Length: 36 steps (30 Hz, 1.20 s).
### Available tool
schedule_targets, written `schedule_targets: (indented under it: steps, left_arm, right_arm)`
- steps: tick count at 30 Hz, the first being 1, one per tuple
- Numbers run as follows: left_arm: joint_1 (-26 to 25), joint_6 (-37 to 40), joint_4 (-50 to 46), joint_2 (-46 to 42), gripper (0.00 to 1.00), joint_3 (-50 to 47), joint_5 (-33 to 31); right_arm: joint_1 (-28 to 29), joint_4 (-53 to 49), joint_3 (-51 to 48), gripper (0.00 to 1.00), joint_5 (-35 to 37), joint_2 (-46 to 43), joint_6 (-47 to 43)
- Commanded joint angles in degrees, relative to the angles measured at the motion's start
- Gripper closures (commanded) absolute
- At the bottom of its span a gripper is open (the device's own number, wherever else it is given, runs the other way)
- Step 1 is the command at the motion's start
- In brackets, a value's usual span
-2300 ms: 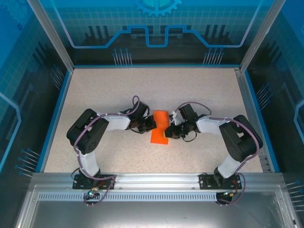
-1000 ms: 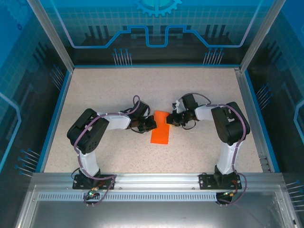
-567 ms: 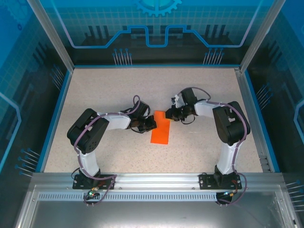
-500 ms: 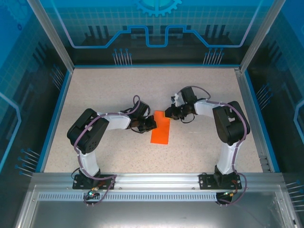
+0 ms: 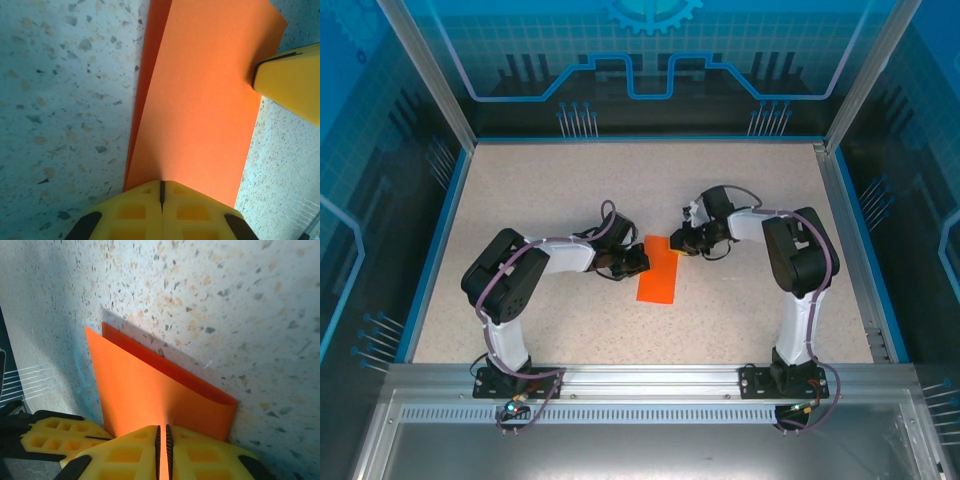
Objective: Fold a paper plane with a square sheet of paper (pick it up from the middle)
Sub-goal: Fold the square sheet of paper in half at the center of the table.
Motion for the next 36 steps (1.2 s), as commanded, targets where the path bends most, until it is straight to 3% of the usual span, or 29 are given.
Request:
schedule_targets:
  steps: [1, 9, 14, 25, 36]
  left_arm:
    - [-0.7, 1.1, -7.6, 1.7, 1.00, -1.4, -2.6]
    - [-0.7, 1.2, -7.9, 2.0, 1.00, -0.8, -2.5]
    - [-0.7, 1.2, -7.9, 2.1, 1.00, -0.8, -2.6]
    - [-0.7, 1.5, -8.3, 2.0, 1.00, -0.7, -2.6]
    - [-0.6, 1.4, -8.3, 1.8, 1.00, -0.5, -2.5]
  right_arm:
    - [-1.8, -3.3, 3.0, 0.85, 0.0, -1.7, -0.1]
    - [-1.9, -3.2, 5.1, 0.85, -0.6, 3.8, 0.7]
    - [-2.0, -4.7, 4.5, 0.85, 3.1, 5.4, 0.2]
    - [-2.2, -6.1, 7.9, 0.84, -1.3, 0.9, 0.1]
    - [-2.1, -5.5, 6.5, 0.84, 0.7, 6.5, 0.4]
